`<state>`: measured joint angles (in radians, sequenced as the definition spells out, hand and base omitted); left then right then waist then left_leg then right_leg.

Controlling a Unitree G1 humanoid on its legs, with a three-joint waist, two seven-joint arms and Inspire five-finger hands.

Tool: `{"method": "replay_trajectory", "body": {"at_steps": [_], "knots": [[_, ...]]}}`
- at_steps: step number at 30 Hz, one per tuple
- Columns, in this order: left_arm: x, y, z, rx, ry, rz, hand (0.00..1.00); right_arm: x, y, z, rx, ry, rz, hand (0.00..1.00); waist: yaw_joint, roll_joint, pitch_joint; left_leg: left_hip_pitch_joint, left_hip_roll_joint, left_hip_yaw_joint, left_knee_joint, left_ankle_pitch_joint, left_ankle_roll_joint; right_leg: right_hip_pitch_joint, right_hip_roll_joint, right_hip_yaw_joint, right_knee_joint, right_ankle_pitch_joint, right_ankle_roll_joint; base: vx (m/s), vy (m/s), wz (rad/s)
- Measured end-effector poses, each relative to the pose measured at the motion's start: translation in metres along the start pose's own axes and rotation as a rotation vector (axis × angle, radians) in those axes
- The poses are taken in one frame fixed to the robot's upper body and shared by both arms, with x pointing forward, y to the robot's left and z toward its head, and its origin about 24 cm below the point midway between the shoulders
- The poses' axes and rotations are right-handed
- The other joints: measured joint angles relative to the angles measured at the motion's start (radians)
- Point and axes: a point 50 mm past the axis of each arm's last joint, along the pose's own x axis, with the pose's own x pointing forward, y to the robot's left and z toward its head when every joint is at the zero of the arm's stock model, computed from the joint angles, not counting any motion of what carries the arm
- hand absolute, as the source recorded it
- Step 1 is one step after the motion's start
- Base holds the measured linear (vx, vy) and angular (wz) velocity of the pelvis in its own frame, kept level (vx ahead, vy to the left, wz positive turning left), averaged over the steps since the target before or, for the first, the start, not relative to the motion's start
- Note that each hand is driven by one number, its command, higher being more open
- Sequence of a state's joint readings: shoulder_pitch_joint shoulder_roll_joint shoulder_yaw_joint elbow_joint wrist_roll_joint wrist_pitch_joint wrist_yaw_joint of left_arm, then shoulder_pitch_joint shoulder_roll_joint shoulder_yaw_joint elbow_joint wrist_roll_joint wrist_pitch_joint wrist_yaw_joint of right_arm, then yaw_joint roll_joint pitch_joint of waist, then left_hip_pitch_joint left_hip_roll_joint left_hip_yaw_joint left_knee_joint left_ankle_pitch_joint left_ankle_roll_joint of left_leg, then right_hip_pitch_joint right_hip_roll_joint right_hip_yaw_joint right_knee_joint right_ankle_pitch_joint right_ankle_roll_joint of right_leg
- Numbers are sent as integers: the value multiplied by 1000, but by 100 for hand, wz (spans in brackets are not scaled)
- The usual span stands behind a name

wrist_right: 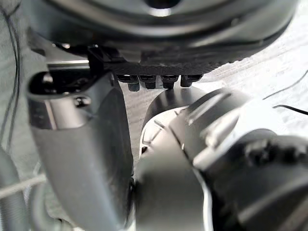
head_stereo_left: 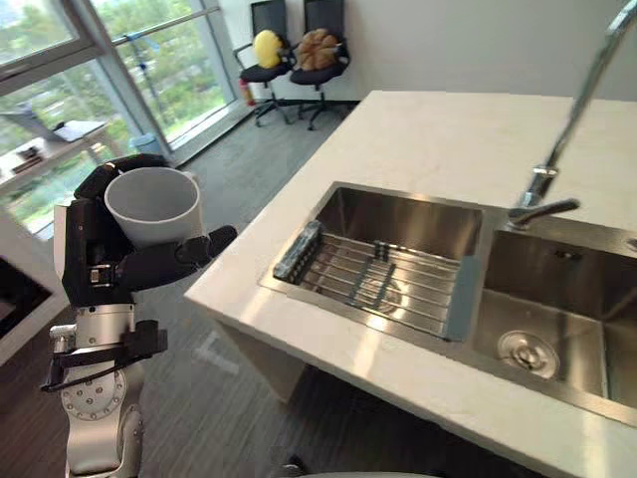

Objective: Walk over to the sink, pick up the cup, carry it to the dishwasher, place the cup inside the dishwasher, then close the dishwasher door

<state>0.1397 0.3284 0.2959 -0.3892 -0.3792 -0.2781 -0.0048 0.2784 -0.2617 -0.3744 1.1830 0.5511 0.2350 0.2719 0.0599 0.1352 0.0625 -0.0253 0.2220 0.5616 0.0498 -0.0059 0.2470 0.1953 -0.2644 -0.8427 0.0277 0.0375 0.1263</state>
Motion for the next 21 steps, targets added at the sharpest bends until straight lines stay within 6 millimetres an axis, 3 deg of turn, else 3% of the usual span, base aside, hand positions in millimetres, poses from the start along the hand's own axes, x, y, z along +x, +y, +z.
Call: {"method": "replay_trajectory", "body": {"at_steps": [2,4,6,8,9,10,12,13,14,16,17,19,20,21], "knots": [[0,3,2,-28,-20,18,0,-2,-6,1,19,-9,-17,100,24,12,-7,-23,13,5,40,75,-14,-7,-19,-2,39,-38,26,62,205,66],[-1,10,4,-46,-34,55,0,-2,-6,2,24,-14,-10,100,26,-2,-13,-30,-10,-23,74,67,-98,-4,-46,59,90,-70,50,72,202,48],[-1,10,4,-82,-40,63,0,-2,-5,0,36,-13,-5,100,17,-22,-15,-44,-46,-31,51,61,-108,3,-62,64,89,-71,52,75,138,82],[-1,9,2,-119,-41,61,0,0,-2,-5,67,-9,12,100,-10,-47,-7,-17,-64,77,17,52,-121,42,-75,11,57,-53,63,96,119,119],[-2,8,1,-140,-43,52,0,0,-2,-11,99,-1,11,100,-23,-60,2,7,-75,147,-8,78,-154,76,-89,-44,49,-34,84,138,152,131],[-1,5,0,-157,-47,42,0,-1,-6,-12,114,-7,2,100,-23,-52,8,31,-96,152,-56,136,-232,104,-101,-82,71,-34,86,113,130,115],[-1,3,1,-163,-55,23,0,-3,-10,-15,129,-6,-10,100,-18,-67,18,71,-156,103,-144,171,-226,140,-138,-128,120,-33,85,82,129,91],[2,2,3,-166,-69,16,0,-2,-10,-19,154,-7,-10,100,-10,-86,29,75,-180,72,-143,163,-218,161,-164,-148,151,-30,81,90,113,86],[3,1,4,-164,-77,13,0,-2,-10,-20,159,-8,-11,100,-2,-88,31,72,-189,56,-141,160,-214,162,-177,-152,169,-27,77,85,54,82],[4,0,8,-154,-92,5,0,-4,-13,-18,172,-31,-17,100,4,-96,42,54,-209,7,-141,149,-199,157,-205,-154,232,6,31,103,76,88],[5,3,12,-128,-109,9,0,-5,-14,-12,165,-61,-15,100,4,-94,54,48,-230,-50,-140,132,-181,146,-254,-146,342,56,-36,109,89,99],[7,4,13,-121,-116,14,0,-6,-15,-8,170,-89,-14,100,3,-89,58,47,-243,-96,-140,121,-168,127,-288,-107,434,118,-118,117,82,110],[10,2,12,-137,-129,19,0,-6,-12,-7,186,-127,5,100,-5,-74,70,41,-248,-179,-140,114,-155,61,-291,53,548,101,-153,108,50,149],[12,-1,6,-162,-125,28,0,-4,-7,-6,199,-144,25,100,-9,-71,79,37,-250,-238,-140,115,-156,19,-242,166,582,-31,-133,89,31,165]]}}
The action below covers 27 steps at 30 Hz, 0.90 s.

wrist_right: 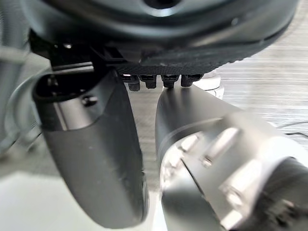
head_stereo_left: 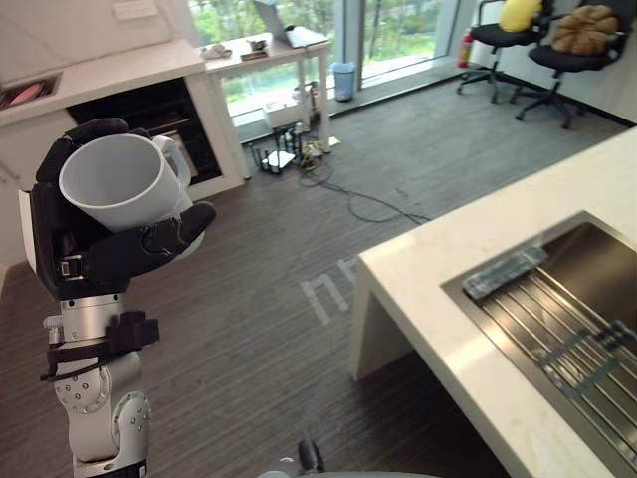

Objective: Walk over to the sink, pick up the cup, carry it to the dishwasher, place the cup inside the dishwasher, then close the dishwasher door

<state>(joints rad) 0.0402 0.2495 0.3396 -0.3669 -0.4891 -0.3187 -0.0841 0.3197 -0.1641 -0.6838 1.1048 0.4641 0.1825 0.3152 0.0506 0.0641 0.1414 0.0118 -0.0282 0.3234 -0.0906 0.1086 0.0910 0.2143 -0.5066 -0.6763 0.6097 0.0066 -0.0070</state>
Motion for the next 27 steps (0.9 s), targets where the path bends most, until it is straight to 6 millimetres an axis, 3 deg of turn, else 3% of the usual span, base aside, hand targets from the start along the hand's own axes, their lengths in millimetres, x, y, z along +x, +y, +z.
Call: {"method": "replay_trajectory", "body": {"at_steps": [2,3,5,6,7,9,10,12,14,16,21,27], "knots": [[-2,-6,-20,-47,68,19,0,4,14,-10,-9,10,36,100,-6,-1,2,-2,-14,-109,0,2,0,-59,123,209,-4,-120,25,61,-16,188],[-9,-14,-40,-78,163,3,0,9,30,-18,-52,33,77,100,-25,-5,4,-2,-43,-218,-2,-5,10,-97,236,388,-36,-195,62,96,-44,257],[-16,-27,-52,-108,238,-34,0,14,47,-21,-88,53,106,100,-36,-6,11,-4,-71,-304,-3,-11,18,-139,315,506,-81,-247,101,102,-55,233],[-20,-38,-58,-123,285,-74,0,19,64,-18,-92,53,116,100,-37,2,18,-5,-82,-360,-3,-20,23,-196,384,598,-124,-271,104,105,-53,208],[-21,-40,-60,-128,304,-81,0,22,73,-17,-95,58,117,100,-37,5,20,-5,-86,-369,-2,-48,16,-238,414,658,-147,-274,98,111,-57,198],[-19,-40,-60,-131,310,-80,0,24,78,-14,-108,66,118,100,-55,-21,27,-48,-101,-328,125,-63,50,-287,415,750,-162,-277,111,134,-95,173],[-25,-35,-62,-140,344,-55,0,24,79,-17,-115,88,110,100,-33,-49,20,-12,-131,-350,126,-79,43,-301,379,762,-208,-225,114,153,-130,142],[-35,-25,-64,-129,383,-8,0,24,80,-20,-137,112,111,100,-9,-69,-2,16,-141,-372,131,-106,33,-303,358,724,-313,-117,121,192,-186,66],[-44,-22,-67,-132,421,19,0,23,73,-24,-159,145,71,100,-10,-65,-48,3,-93,-322,134,-142,9,-253,364,663,-404,-104,116,235,-207,76],[-45,-26,-68,-118,440,-27,0,23,71,-24,-188,162,67,100,-7,-68,-56,2,-61,-310,124,-124,-10,-208,381,604,-487,-81,102,257,-192,58],[-46,-31,-72,-111,499,-112,0,24,73,-22,-232,153,76,100,-21,-64,-58,87,-32,-292,78,-135,-46,-132,409,602,-525,-79,99,171,-103,-3],[-45,-29,-71,-97,502,-146,0,24,79,-21,-232,132,100,100,-43,-63,-59,114,-21,-231,58,-140,-54,-127,422,642,-547,-72,88,34,-42,-31]]}}
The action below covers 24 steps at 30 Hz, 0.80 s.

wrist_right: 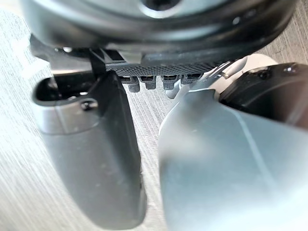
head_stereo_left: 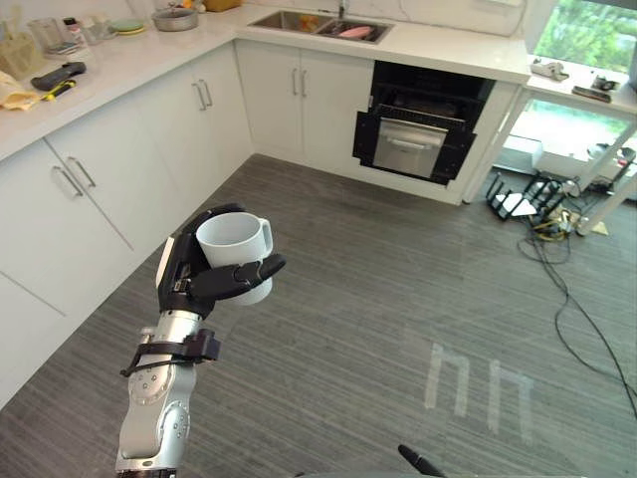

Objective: Walk over to the sink, pick up the cup, carry it to the dishwasher, place the cup inside the dishwasher, then close the dishwasher door

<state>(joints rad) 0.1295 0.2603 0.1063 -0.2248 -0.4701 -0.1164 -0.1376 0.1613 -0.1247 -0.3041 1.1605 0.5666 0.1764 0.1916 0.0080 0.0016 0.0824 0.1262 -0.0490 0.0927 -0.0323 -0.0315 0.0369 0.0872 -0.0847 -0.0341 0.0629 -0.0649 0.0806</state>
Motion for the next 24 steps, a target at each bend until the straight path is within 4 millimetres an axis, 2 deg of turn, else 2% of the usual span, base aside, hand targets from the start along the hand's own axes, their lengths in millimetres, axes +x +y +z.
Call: {"method": "replay_trajectory", "body": {"at_steps": [2,3,10,12,14,17,19,21,22,23,24], "knots": [[0,0,0,0,0,-7,0,0,-1,-1,3,-2,2,100,-7,0,0,8,0,11,0,-1,-2,7,0,9,-7,2,-2,-22,-16,-17],[-6,2,-14,-17,58,6,0,-4,-9,-5,-3,-8,4,100,-35,46,-27,34,39,53,-52,41,-21,35,41,10,-85,64,-33,0,0,0],[-7,-3,-18,-52,60,17,0,-4,-10,-6,1,-14,1,100,-40,47,-28,24,40,57,-39,34,-33,36,40,7,-108,72,-33,-1,-2,0],[-8,-7,-22,-87,68,20,0,-4,-10,-6,-1,-29,1,100,-45,47,-28,21,41,56,-33,31,-38,45,33,-31,-126,82,-35,-10,-31,6],[-10,-12,-34,-153,103,38,0,-5,-10,-6,0,-57,2,100,-51,47,-28,28,44,57,-27,24,-48,69,19,-111,-148,92,-30,-11,-49,2],[-13,-22,-52,-239,177,66,0,-6,-11,-9,28,-90,4,100,-62,49,-27,31,49,61,4,1,-67,79,8,-194,-114,73,-36,5,-43,9],[-14,-28,-63,-311,215,104,0,-7,-10,-4,37,-122,38,100,-72,51,-24,22,49,76,40,-24,-65,18,-18,-203,55,-14,-32,-6,0,18],[-13,-39,-75,-354,276,89,0,-10,-14,6,77,-168,59,100,-85,52,-19,50,19,46,57,-58,-26,-67,-98,-244,371,-125,-12,-19,32,42],[-12,-43,-77,-358,287,76,0,-10,-15,9,90,-176,58,100,-85,52,-16,58,12,37,66,-66,-13,-104,-125,-251,478,-130,-19,3,21,59],[-9,-49,-77,-358,292,45,0,-11,-16,11,101,-185,59,100,-86,34,-3,70,-11,11,87,-77,-1,-177,-185,-246,681,-106,-51,17,6,75],[-7,-56,-77,-353,296,13,0,-11,-18,8,116,-181,56,100,-90,26,3,84,-31,-26,102,-84,6,-221,-229,-228,811,-50,-74,50,-28,91]]}}
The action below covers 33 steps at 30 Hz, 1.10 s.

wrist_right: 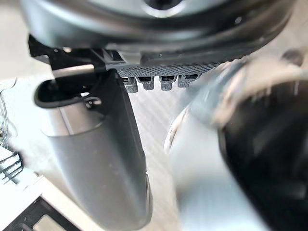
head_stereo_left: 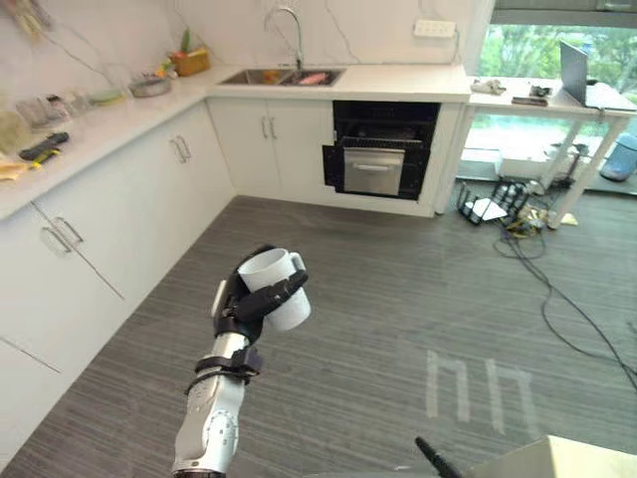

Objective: Walk over to the sink, pick up the cup, carry it to the dishwasher, place the cup inside the dishwasher, then close the dishwasher door

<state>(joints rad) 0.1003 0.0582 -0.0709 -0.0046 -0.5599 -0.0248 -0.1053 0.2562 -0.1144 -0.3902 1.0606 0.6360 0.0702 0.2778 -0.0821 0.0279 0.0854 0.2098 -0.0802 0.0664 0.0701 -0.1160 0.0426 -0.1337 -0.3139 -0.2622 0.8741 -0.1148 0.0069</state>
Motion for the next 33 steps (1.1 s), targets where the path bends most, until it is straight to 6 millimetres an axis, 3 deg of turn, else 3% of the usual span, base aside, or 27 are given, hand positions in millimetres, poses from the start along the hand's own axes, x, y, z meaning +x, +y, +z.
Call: {"method": "replay_trajectory", "body": {"at_steps": [3,4,5,6,7,8,9,11,12,14,15,16,18,19,21,22,23,24,25,26,27,28,29,30,31,32,33], "knots": [[4,-6,0,12,0,-29,0,-1,-1,-5,12,6,-5,100,-8,0,2,13,-10,-40,1,-1,4,-48,-14,57,106,108,2,102,-45,71],[5,-6,2,13,-6,-26,0,-1,1,-5,14,-4,1,100,-13,-1,3,13,-6,-46,0,-2,7,-82,-8,76,148,172,0,106,-49,35],[5,-6,2,12,-9,-22,0,1,4,-3,11,-17,11,100,-11,3,8,15,1,-53,5,-5,20,-116,13,103,180,140,2,106,-52,18],[6,-4,3,24,-8,-12,0,2,9,-5,10,-22,26,100,-12,7,18,13,22,-54,22,-20,23,-126,69,126,106,8,14,125,-83,5],[9,-6,6,52,-12,-24,0,3,14,-10,18,-17,35,100,-9,9,24,3,45,-57,38,-36,14,-127,124,121,-63,-44,29,82,-60,4],[11,-7,7,63,-15,-34,0,3,15,-14,26,-9,36,100,-5,7,26,1,54,-58,39,-41,10,-126,145,110,-167,-43,32,173,-142,10],[15,-11,12,78,-26,-55,0,3,18,-18,38,-6,35,100,1,4,38,10,67,-59,37,-52,-1,-104,170,76,-398,-13,51,161,-134,3],[19,-16,17,88,-37,-79,0,3,19,-21,35,7,28,100,16,-25,55,40,69,-43,38,-86,-21,-66,173,6,-654,64,53,304,-230,-12],[18,-17,17,97,-31,-82,0,2,16,-21,34,10,13,100,19,-25,60,79,86,-27,39,-117,-32,-30,172,-45,-665,145,37,354,-226,-20],[15,-22,20,96,-43,-110,0,2,17,-21,34,6,10,100,23,-9,54,121,128,49,42,-147,-45,-36,172,-95,-590,154,16,395,-183,-21],[16,-30,24,101,-58,-154,0,2,19,-20,34,0,15,100,21,-12,52,138,141,100,55,-154,-60,-44,173,-98,-525,128,-26,381,-165,-7],[16,-34,25,100,-61,-171,0,2,19,-20,34,-1,16,100,19,-13,51,144,145,112,59,-155,-62,-44,173,-99,-505,117,-42,347,-176,19],[13,-46,24,92,-59,-245,0,1,19,-19,37,-9,15,100,21,-2,22,160,168,139,92,-149,-68,-42,173,-111,-430,29,-54,361,-202,17],[12,-47,23,88,-57,-249,0,2,19,-19,36,-11,13,100,20,1,14,154,173,143,113,-147,-67,-39,176,-112,-426,16,-53,317,-170,-1],[10,-46,20,83,-46,-238,0,1,17,-16,35,-22,5,100,16,14,-6,74,225,183,354,-133,-80,18,205,-122,-468,-10,-46,308,-164,-5],[10,-47,20,78,-48,-237,0,1,17,-16,34,-25,5,100,14,20,-4,40,250,191,450,-116,-107,45,216,-123,-489,-10,-45,367,-115,-11],[10,-48,20,66,-60,-225,0,1,16,-11,23,-42,5,100,17,31,-4,-39,300,183,644,-35,-169,84,238,-120,-520,-14,-48,307,-36,-30],[8,-47,20,49,-75,-194,0,0,15,-9,6,-55,7,100,19,43,-11,-109,344,169,798,105,-202,121,266,-97,-548,-21,-54,382,-37,-44],[7,-45,19,38,-79,-168,0,-1,15,-7,-11,-63,12,100,24,43,-11,-139,362,163,869,186,-194,143,282,-80,-571,-23,-60,281,-20,-58],[6,-43,19,26,-84,-132,0,-1,16,-5,-43,-74,23,100,29,54,-15,-183,386,159,958,203,-199,170,298,-54,-594,-24,-65,364,30,-72],[5,-41,19,10,-90,-95,0,1,22,1,-92,-81,44,100,35,53,-12,-242,397,162,1039,119,-176,200,302,-16,-609,-33,-62,356,37,-100],[3,-37,18,4,-93,-63,0,4,32,7,-144,-84,78,100,45,46,-11,-293,392,174,1037,22,-125,230,296,31,-635,-37,-58,396,61,-103],[1,-33,17,5,-95,-45,0,6,39,10,-169,-87,100,100,54,44,-10,-310,388,178,1002,-18,-104,245,292,60,-648,-38,-56,317,93,-134],[-3,-25,17,8,-93,-9,0,11,55,17,-215,-93,143,100,73,37,-8,-323,363,175,863,-67,-93,264,273,121,-666,-41,-49,394,177,-152],[-7,-18,16,12,-94,30,0,15,71,22,-260,-101,190,100,86,31,-9,-323,318,152,644,-93,-98,279,240,173,-676,-43,-24,340,203,-145],[-9,-16,16,12,-97,44,0,16,78,25,-280,-108,209,100,88,29,-9,-321,291,131,523,-91,-104,285,223,193,-681,-43,-6,359,275,-110],[-9,-14,18,9,-110,66,0,18,88,31,-321,-122,240,100,87,31,-10,-319,244,88,273,-47,-114,294,191,223,-685,-48,35,215,185,-59]]}}
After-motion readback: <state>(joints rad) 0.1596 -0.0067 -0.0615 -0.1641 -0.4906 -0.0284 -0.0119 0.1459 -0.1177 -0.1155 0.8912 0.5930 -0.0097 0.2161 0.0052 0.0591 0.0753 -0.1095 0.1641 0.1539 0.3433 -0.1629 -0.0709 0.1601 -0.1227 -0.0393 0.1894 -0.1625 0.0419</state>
